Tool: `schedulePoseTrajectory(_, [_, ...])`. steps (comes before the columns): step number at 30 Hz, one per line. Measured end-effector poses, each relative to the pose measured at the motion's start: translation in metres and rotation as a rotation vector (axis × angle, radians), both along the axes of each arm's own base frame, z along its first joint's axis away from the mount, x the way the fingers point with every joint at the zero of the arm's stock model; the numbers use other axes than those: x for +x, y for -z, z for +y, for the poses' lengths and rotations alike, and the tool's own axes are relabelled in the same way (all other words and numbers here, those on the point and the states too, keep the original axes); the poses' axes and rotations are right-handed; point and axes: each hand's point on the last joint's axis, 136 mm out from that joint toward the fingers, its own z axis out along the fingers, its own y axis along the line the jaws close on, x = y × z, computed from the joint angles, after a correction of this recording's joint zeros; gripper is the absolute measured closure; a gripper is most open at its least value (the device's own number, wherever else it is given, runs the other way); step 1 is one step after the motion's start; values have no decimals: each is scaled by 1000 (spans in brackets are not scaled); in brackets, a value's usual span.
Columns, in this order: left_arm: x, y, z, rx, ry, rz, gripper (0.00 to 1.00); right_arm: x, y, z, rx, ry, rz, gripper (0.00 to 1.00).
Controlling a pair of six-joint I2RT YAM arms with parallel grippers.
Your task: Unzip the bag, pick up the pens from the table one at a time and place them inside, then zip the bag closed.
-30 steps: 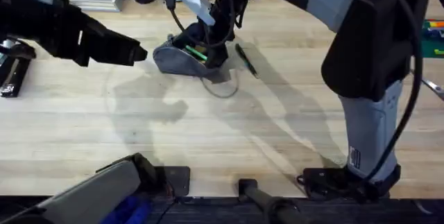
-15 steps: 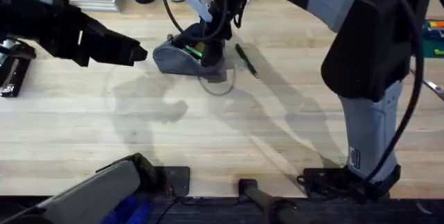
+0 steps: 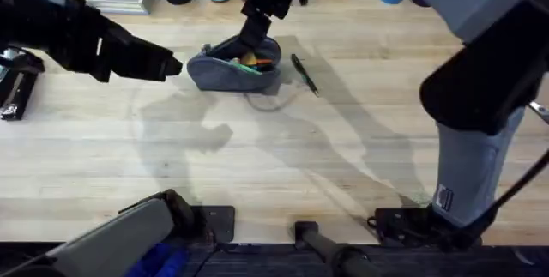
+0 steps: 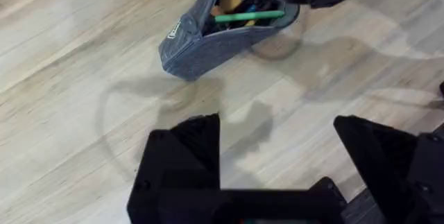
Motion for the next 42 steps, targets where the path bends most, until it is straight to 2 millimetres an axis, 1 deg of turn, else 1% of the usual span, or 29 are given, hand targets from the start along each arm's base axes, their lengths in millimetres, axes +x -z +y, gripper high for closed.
schedulePoseTrajectory(7, [0,0,0,0,0,0,6,-2,-29,-12,15,53,-30,6])
schedulePoseTrajectory(10, [0,0,0,0,0,0,6,0,-44,-20,36,107,-41,6])
schedulePoseTrajectory(16, [0,0,0,0,0,0,4,9,-71,-53,51,268,-53,6])
schedulePoseTrajectory(21, [0,0,0,0,0,0,5,11,-84,-76,55,357,-44,6])
schedulePoseTrajectory(24, [0,0,0,0,0,1,6,7,-81,-87,38,397,-3,5])
schedulePoseTrajectory(27, [0,0,0,0,0,1,6,7,-75,-95,28,432,25,6])
schedulePoseTrajectory(32, [0,0,0,-1,0,2,6,5,-54,-104,-7,467,82,5])
schedulePoseTrajectory(36, [-1,0,0,-2,0,4,6,2,-38,-106,-30,472,112,5])
schedulePoseTrajectory(42, [-1,0,-1,-3,0,7,4,0,-26,-111,-51,479,139,5])
